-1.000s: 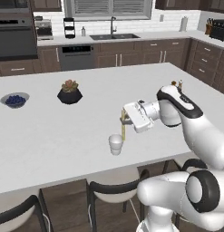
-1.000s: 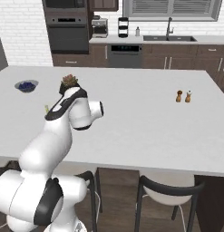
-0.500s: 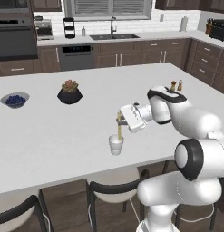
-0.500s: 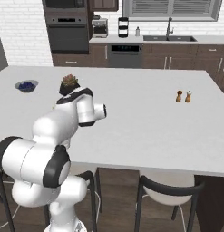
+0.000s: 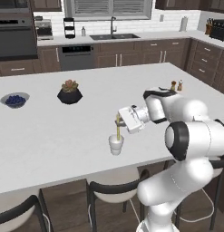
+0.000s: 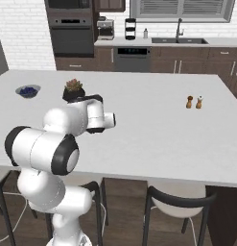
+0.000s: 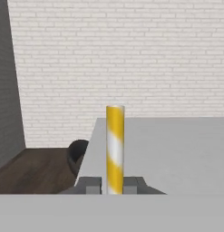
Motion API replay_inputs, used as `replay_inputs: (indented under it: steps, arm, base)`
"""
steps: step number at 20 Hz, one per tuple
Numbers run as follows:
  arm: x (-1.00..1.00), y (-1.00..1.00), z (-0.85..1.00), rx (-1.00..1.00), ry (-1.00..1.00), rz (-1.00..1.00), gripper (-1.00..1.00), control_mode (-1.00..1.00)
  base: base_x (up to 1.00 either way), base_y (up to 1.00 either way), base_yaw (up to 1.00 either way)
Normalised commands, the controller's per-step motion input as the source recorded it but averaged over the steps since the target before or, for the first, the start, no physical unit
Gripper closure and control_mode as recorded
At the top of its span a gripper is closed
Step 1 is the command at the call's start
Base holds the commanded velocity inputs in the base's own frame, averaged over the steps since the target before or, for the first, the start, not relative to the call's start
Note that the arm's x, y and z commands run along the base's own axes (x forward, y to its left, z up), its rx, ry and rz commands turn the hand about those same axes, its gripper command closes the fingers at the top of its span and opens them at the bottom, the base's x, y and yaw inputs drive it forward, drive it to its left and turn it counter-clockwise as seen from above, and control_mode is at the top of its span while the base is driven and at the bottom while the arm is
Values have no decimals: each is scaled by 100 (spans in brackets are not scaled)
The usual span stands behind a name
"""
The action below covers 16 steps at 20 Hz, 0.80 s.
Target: Take a straw from the drawer in front and place it inside the glass cup on the dining counter.
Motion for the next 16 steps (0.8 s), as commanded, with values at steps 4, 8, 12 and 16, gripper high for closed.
replay_inputs:
  steps: [4, 8, 12, 16]
  arm:
    - [27, 10, -16, 0, 0, 0, 100, -100]
    - [24, 24, -16, 0, 0, 0, 100, -100]
    - [8, 11, -23, 0, 0, 0, 100, -100]
    - [21, 0, -28, 0, 0, 0, 100, -100]
  base:
    - [0, 0, 0]
    - [0, 0, 0]
    - [0, 0, 0]
    - [0, 0, 0]
